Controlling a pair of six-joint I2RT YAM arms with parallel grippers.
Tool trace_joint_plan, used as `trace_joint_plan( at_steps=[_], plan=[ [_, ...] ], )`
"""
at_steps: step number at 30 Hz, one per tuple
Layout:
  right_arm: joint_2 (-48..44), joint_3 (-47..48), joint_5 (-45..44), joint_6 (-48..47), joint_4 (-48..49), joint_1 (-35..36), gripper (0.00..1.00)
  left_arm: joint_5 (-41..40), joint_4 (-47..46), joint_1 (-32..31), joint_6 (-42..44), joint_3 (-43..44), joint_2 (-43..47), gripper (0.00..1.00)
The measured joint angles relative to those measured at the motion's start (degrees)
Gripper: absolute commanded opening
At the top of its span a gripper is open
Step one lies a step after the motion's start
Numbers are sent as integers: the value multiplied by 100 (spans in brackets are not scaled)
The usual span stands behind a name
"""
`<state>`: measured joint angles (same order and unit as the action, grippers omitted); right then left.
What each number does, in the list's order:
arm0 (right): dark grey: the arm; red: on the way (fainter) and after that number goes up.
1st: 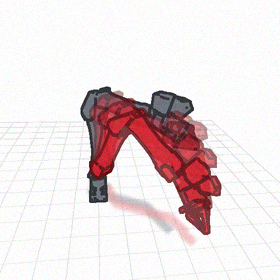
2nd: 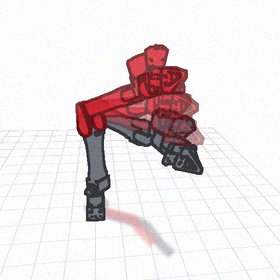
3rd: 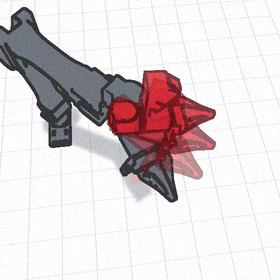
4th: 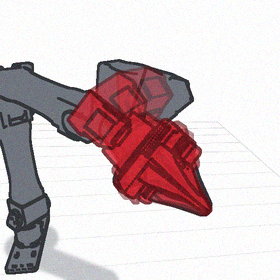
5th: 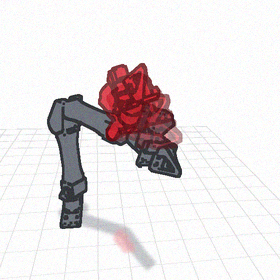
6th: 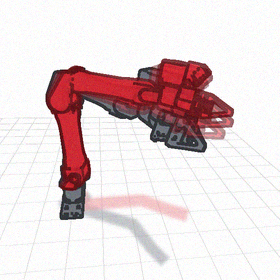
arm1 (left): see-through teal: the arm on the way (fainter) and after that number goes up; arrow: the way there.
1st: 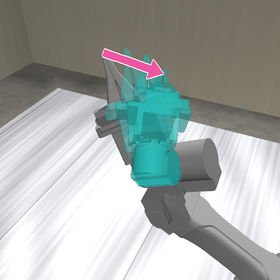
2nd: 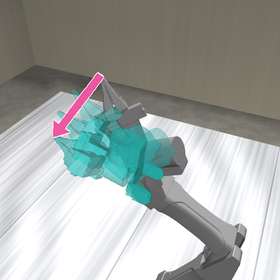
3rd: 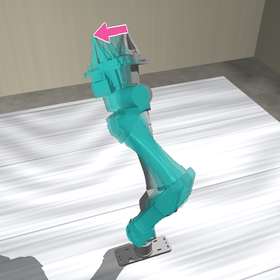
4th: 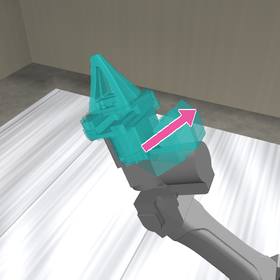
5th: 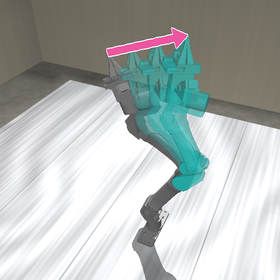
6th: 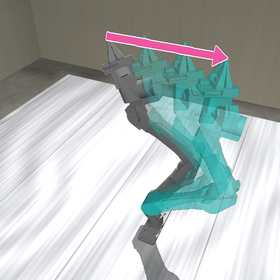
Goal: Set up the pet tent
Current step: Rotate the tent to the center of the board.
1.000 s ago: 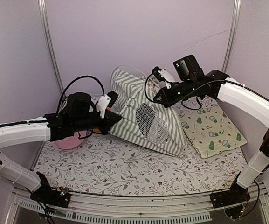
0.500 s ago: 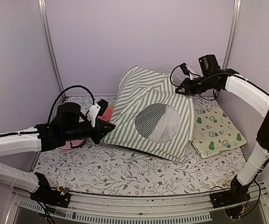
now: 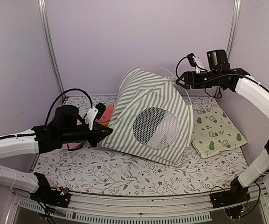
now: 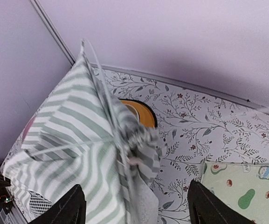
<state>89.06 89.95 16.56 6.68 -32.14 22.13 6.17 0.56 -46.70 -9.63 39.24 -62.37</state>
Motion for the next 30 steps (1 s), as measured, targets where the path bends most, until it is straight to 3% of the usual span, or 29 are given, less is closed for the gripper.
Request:
trace_joint_plan(
  at_steps=[8, 12, 18, 22, 30],
  plan=[
    [-970, 116, -332, -490, 13, 254, 86, 107, 155, 0, 66, 98, -33, 0],
    [-885, 321, -601, -918, -153, 258, 91, 109, 195, 0, 125, 101, -28, 0],
    [-442, 365, -393, -1368, -372, 52, 88, 114, 203, 0, 210, 101, 105, 0],
    [208, 787, -96, -1515, -549, 28, 82, 140, 223, 0, 271, 101, 162, 0],
    [986, 1416, -50, -1456, -778, 15, 46, 179, 251, 0, 339, 101, 199, 0]
  ],
)
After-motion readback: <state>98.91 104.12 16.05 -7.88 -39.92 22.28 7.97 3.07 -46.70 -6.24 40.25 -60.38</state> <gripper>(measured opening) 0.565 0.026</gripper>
